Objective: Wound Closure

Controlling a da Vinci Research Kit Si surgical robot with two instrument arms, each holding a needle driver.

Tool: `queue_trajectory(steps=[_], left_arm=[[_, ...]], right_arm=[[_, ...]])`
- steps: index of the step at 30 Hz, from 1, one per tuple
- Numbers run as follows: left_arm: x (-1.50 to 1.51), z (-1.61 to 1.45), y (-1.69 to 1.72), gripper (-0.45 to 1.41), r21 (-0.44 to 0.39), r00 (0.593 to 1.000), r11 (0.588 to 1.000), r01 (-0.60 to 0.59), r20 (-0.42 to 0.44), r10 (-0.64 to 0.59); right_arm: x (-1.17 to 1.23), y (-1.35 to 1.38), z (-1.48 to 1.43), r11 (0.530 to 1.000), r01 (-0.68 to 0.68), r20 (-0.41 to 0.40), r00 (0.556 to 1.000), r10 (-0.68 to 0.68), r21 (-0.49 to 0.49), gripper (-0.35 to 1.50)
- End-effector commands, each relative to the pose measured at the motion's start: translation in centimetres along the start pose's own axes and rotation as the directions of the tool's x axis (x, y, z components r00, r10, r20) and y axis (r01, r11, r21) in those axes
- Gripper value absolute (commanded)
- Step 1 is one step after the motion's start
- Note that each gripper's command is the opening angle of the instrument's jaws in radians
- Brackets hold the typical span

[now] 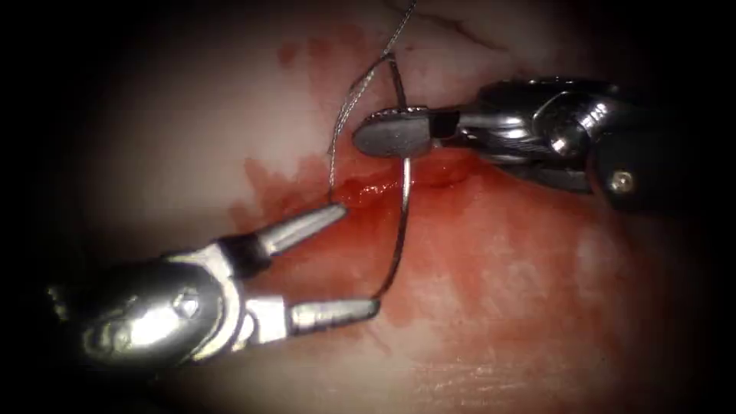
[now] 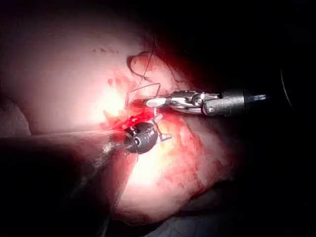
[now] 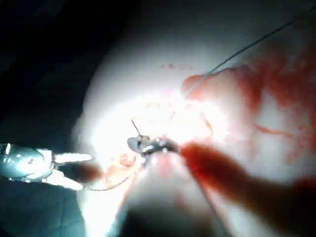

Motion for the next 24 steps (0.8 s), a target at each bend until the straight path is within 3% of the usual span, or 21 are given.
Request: queue_trajectory(steps=[1, 4, 6, 8, 10, 15, 24], left_arm=[[-0.01, 0.03, -0.02, 0.71, -0.016, 1.0, 1.0, 0.011, 0.013, -0.01], [-0.05, -0.17, -0.07, 0.5, -0.055, 0.998, 0.998, 0.0, 0.062, 0.004], [-0.08, -0.34, -0.16, 0.03, -0.095, 0.991, 0.995, -0.034, 0.125, 0.046], [-0.12, -0.36, -0.23, -0.21, -0.078, 0.983, 0.997, -0.025, 0.179, 0.039], [-0.26, -0.29, -0.39, -0.35, -0.035, 0.942, 0.981, 0.193, 0.286, -0.175], [-0.57, -0.04, -0.63, -0.35, -0.012, 0.908, 0.973, 0.232, 0.361, -0.212], [-0.78, 0.35, -0.71, -0.35, -0.032, 0.888, 0.972, 0.233, 0.414, -0.199]], right_arm=[[0.0, 0.02, 0.09, 0.999, 0.046, -0.014, 0.999, -0.046, 0.003, -0.35], [0.03, 0.02, 0.09, 0.982, 0.184, -0.046, 0.982, -0.181, 0.049, -0.35], [0.04, -0.02, 0.12, 0.92, 0.375, -0.074, 0.927, -0.368, 0.114, -0.35], [0.02, -0.06, 0.15, 0.876, 0.465, -0.089, 0.885, -0.457, 0.124, -0.35], [0.02, -0.14, 0.23, 0.786, 0.599, -0.139, 0.8, -0.583, 0.154, -0.35], [0.08, -0.25, 0.24, 0.738, 0.652, -0.193, 0.758, -0.624, 0.173, -0.35], [0.18, -0.3, 0.15, 0.715, 0.68, -0.225, 0.731, -0.644, 0.162, -0.35]])
